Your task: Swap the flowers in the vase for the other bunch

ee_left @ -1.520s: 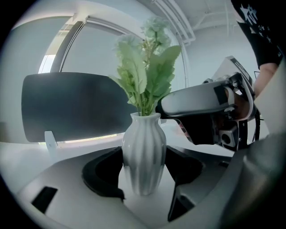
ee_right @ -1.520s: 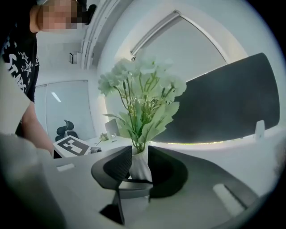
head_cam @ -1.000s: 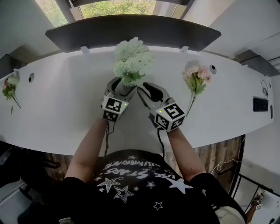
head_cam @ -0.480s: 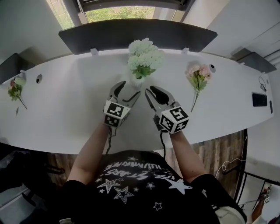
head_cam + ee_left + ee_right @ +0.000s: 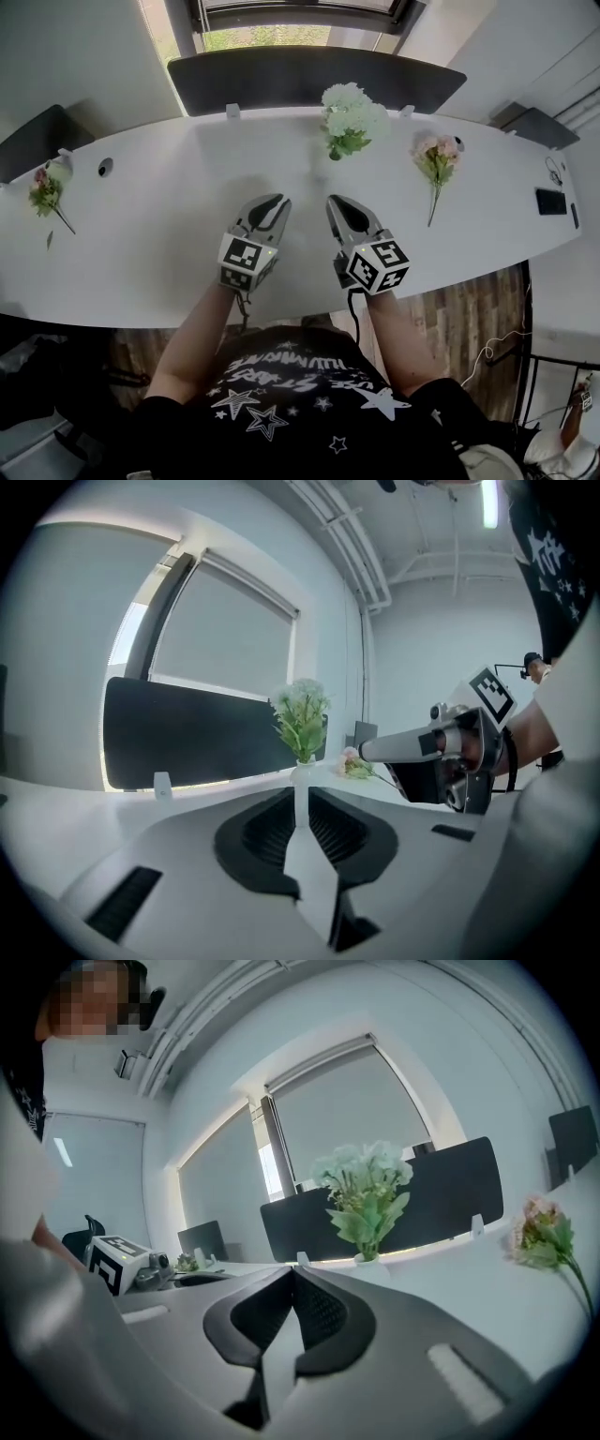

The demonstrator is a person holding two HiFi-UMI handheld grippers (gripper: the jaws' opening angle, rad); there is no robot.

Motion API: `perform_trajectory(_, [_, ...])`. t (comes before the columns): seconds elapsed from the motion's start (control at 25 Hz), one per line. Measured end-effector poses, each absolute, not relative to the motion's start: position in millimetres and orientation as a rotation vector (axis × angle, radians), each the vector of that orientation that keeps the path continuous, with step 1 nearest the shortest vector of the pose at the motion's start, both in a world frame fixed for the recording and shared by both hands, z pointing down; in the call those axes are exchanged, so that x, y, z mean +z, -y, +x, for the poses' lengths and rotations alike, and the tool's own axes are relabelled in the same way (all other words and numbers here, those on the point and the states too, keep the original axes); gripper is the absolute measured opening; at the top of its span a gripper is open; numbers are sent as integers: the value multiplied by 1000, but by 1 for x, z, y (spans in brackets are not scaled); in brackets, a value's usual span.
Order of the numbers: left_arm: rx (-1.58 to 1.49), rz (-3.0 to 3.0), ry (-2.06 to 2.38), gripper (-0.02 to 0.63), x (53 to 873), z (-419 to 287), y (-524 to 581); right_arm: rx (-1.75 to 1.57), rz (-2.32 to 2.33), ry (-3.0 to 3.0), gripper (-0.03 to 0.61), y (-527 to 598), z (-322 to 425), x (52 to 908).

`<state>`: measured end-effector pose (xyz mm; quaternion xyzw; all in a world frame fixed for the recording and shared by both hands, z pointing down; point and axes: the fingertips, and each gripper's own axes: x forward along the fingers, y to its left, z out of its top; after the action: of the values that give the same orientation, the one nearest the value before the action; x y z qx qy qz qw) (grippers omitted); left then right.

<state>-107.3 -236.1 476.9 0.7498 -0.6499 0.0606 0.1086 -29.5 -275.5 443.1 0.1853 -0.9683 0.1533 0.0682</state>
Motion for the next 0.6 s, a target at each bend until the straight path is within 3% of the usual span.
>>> perform_trajectory(0.2, [139, 2211, 1914, 11, 471, -137, 194, 440, 592, 2926, 2, 235, -47, 435])
perform_trajectory(0.6, [90, 2315, 1810, 8, 457, -172, 118, 444, 772, 2907, 2, 154, -72, 438])
